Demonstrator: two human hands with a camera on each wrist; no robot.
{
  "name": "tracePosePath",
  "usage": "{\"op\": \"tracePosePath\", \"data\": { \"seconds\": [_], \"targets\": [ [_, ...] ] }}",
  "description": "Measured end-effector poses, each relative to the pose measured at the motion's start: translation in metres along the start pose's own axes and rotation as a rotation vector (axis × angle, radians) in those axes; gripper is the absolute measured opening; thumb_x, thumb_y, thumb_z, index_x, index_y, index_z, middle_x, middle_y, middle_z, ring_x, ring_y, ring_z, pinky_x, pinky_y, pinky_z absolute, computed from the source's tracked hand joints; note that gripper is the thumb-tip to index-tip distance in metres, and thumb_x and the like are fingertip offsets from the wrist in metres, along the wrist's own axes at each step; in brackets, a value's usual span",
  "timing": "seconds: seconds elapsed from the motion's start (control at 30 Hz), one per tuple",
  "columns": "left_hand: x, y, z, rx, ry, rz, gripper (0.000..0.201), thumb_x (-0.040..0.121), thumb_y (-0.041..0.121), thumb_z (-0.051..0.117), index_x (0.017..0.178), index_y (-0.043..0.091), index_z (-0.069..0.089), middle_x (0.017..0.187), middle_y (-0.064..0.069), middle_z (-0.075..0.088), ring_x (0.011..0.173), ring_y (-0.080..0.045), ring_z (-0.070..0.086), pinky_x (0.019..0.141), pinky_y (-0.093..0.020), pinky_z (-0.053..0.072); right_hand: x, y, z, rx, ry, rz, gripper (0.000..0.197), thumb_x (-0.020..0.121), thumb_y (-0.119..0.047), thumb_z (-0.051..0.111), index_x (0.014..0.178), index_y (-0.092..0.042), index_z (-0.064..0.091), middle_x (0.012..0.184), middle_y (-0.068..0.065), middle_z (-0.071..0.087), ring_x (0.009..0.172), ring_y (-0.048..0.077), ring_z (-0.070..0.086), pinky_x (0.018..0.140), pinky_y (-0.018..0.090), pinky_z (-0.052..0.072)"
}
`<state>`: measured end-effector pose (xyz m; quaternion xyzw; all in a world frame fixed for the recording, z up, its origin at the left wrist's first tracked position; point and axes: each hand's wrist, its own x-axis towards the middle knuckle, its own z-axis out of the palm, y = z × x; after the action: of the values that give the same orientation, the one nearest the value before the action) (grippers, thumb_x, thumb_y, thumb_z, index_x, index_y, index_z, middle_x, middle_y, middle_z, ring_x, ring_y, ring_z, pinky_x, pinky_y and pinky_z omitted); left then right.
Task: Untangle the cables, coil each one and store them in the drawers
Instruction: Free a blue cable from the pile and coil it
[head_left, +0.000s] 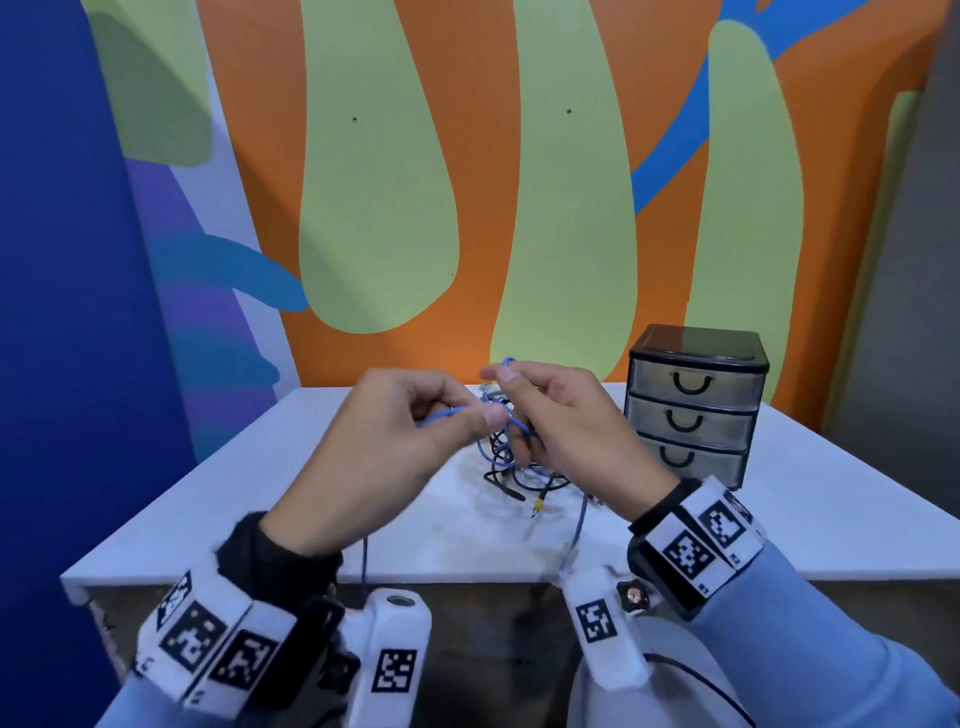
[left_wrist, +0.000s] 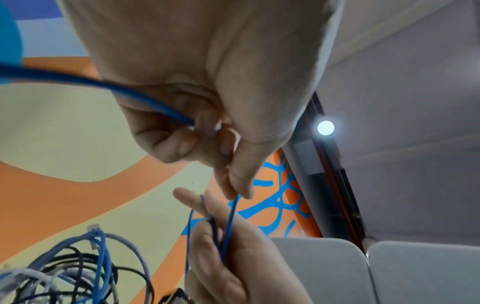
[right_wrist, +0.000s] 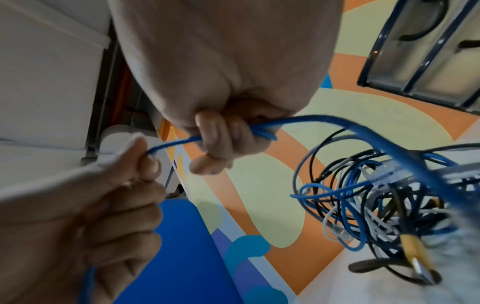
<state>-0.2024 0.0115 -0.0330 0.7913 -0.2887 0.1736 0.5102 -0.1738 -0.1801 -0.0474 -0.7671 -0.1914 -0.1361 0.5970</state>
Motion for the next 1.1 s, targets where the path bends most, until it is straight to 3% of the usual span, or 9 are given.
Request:
{"op": "tracePosePath", "data": {
  "seconds": [0.1,0.27,0.37,0.47,0.6,0.73,0.9,1.0,1.1],
  "targets": [
    [0.008,-0.004,-0.004,-0.061,0.061,0.038,0.019,0.09,0.021,0.082,0.079,0.006,0.077,0.054,0.017,0.057,0.05,0.002,0.047,0.052,-0.008,0.034,-0.001,-0.005,-0.003,0.017,-0.097,0.018,0.036,0.111,-0.032,0.048,0.112,-0.008,0.075,0.048,0.001,0.044,0.048,0.015,0.034,0.052,0.028,0.029],
    [0.023,-0.02,-0.009,-0.036,0.258,0.143,0.03,0.074,0.038,0.093,0.074,0.013,0.078,0.072,-0.02,0.067,0.069,-0.04,0.054,0.061,-0.047,0.043,-0.009,-0.014,-0.01,0.201,-0.25,0.077,0.036,0.111,-0.031,0.044,0.092,-0.007,0.064,0.055,0.004,0.035,0.05,0.014,0.027,0.049,0.024,0.021],
    [0.025,-0.031,0.001,-0.053,0.282,0.14,0.027,0.085,0.042,0.083,0.078,0.016,0.081,0.06,-0.01,0.058,0.06,-0.028,0.041,0.055,-0.038,0.031,-0.008,-0.016,-0.011,0.391,-0.264,0.106,0.032,0.109,-0.033,0.047,0.091,-0.012,0.062,0.057,0.003,0.028,0.053,0.017,0.018,0.052,0.03,0.014],
    [0.017,-0.041,0.02,0.055,0.151,0.071,0.027,0.103,0.046,0.063,0.089,0.03,0.08,0.055,0.011,0.046,0.054,-0.008,0.037,0.055,-0.03,0.033,-0.006,-0.014,-0.007,0.586,-0.208,0.095,0.038,0.109,-0.03,0.047,0.114,0.003,0.067,0.056,0.0,0.033,0.051,0.015,0.014,0.052,0.029,0.014],
    [0.002,-0.048,0.041,0.404,-0.121,0.003,0.016,0.109,0.034,0.05,0.097,0.033,0.059,0.068,0.002,0.06,0.074,-0.027,0.06,0.073,-0.047,0.051,-0.006,-0.008,0.0,0.718,-0.121,0.065,0.04,0.112,-0.019,0.042,0.14,0.006,0.052,0.083,0.008,0.072,0.055,0.014,0.052,0.059,0.023,0.044],
    [-0.011,-0.028,0.047,0.542,-0.188,0.001,0.032,0.107,0.042,0.05,0.083,0.022,0.055,0.064,0.001,0.058,0.074,-0.027,0.056,0.074,-0.048,0.051,0.001,0.0,0.005,0.684,0.008,-0.004,0.033,0.115,-0.012,0.033,0.146,-0.005,0.036,0.116,0.021,0.076,0.108,0.027,0.075,0.096,0.028,0.059],
    [-0.008,0.005,0.026,0.373,-0.007,0.049,0.035,0.099,0.041,0.071,0.066,0.031,0.062,0.068,0.021,0.066,0.069,-0.005,0.063,0.056,-0.017,0.036,0.001,0.006,0.006,0.208,-0.001,0.015,0.032,0.114,-0.014,0.037,0.145,-0.013,0.047,0.085,0.007,0.075,0.078,0.027,0.068,0.076,0.031,0.056],
    [-0.001,0.01,0.009,0.18,0.057,0.054,0.028,0.092,0.032,0.081,0.067,0.023,0.071,0.044,0.017,0.051,0.046,0.0,0.046,0.05,-0.012,0.03,-0.001,0.008,0.0,0.178,-0.113,0.07,0.033,0.112,-0.015,0.042,0.14,-0.004,0.055,0.071,0.014,0.064,0.059,0.029,0.051,0.056,0.032,0.042],
    [0.007,-0.002,-0.001,0.029,0.125,0.053,0.025,0.08,0.034,0.09,0.071,0.016,0.076,0.052,0.013,0.055,0.052,-0.002,0.044,0.054,-0.014,0.034,-0.003,-0.001,-0.005,0.244,-0.219,0.105,0.032,0.112,-0.02,0.043,0.131,-0.006,0.065,0.063,0.012,0.059,0.047,0.017,0.034,0.051,0.025,0.031]
  ]
}}
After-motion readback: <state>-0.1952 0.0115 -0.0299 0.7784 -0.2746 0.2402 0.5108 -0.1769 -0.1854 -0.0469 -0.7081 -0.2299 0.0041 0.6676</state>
